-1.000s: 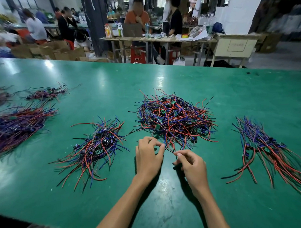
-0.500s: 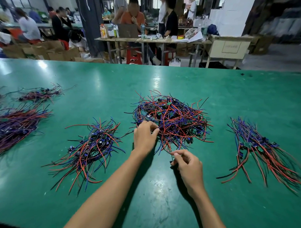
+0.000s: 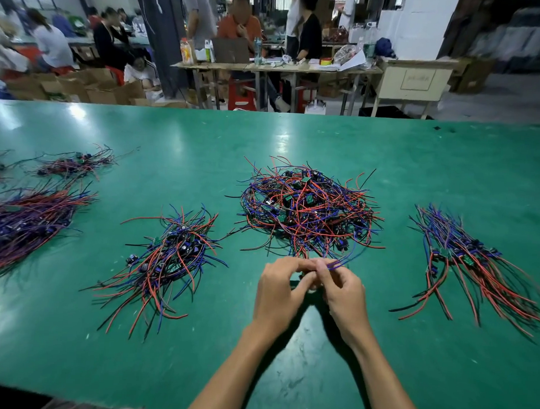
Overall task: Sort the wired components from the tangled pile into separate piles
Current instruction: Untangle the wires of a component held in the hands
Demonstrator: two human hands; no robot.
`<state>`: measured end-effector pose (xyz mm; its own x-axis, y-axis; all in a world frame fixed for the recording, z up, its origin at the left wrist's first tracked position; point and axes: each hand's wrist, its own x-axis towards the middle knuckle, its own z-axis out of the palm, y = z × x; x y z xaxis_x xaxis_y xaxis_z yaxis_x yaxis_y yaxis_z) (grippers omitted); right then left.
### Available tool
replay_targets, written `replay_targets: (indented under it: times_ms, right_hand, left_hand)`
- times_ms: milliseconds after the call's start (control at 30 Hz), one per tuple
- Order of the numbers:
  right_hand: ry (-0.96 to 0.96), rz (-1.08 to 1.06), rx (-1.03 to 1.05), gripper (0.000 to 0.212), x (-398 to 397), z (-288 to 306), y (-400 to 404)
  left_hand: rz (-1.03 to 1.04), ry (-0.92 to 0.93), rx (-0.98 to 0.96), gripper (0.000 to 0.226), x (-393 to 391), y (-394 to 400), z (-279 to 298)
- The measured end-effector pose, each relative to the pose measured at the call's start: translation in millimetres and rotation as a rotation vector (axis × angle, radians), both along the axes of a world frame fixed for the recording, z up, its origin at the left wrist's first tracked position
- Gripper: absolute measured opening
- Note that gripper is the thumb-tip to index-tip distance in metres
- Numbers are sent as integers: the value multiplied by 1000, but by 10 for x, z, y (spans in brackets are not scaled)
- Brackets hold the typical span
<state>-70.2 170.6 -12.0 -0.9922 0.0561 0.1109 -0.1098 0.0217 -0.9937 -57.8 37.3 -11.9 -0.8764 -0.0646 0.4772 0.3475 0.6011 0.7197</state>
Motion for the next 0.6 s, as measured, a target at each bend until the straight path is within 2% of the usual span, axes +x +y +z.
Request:
replay_targets:
  times_ms: [200, 367, 600]
  right_hand:
    - [-32, 37, -31, 22, 31, -25, -10]
    - [-30, -28, -61, 17, 25, -20, 9]
    - [2, 12, -56, 20, 35, -33, 22]
  left_hand:
    - [-21, -34, 217, 19, 63, -63, 42]
    - [6, -156, 422, 32, 68, -106, 64]
    - [-26, -240, 465, 36, 85, -119, 79]
